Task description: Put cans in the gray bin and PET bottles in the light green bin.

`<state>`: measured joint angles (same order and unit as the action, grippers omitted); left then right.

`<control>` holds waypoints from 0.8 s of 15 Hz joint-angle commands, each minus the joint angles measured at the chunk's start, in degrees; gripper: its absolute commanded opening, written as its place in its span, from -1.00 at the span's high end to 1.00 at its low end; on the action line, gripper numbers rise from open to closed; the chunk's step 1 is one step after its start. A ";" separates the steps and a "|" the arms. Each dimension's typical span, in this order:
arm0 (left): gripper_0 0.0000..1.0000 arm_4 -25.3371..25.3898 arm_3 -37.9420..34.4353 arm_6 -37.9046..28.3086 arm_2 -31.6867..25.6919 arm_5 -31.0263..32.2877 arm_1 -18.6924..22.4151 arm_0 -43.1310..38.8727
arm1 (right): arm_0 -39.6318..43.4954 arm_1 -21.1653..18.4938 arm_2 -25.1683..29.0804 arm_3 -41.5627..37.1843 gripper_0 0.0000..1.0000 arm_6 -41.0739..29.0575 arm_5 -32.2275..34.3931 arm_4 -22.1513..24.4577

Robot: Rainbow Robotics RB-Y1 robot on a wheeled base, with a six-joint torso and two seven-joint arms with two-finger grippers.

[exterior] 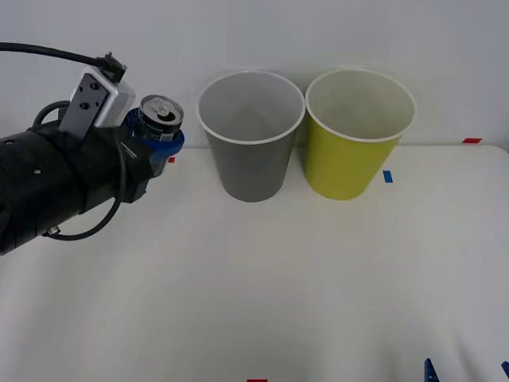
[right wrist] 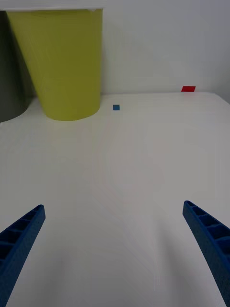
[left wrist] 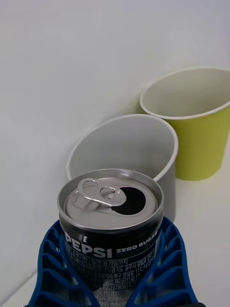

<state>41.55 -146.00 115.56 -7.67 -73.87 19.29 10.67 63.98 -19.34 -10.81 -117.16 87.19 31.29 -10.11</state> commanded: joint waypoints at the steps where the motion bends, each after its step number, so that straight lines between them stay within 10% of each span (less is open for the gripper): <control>1: 1.00 -2.97 3.53 0.19 -0.07 -2.77 -3.29 6.38 | 0.00 0.00 0.00 0.00 -1.00 0.00 0.00 0.00; 12: 1.00 -9.39 26.65 -20.11 13.03 13.05 -2.15 24.67 | 0.00 0.00 0.00 0.00 -1.00 0.00 0.00 0.00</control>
<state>32.75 -121.15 97.39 3.90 -62.72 16.58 33.90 63.98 -19.34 -10.81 -117.16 87.19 31.29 -10.11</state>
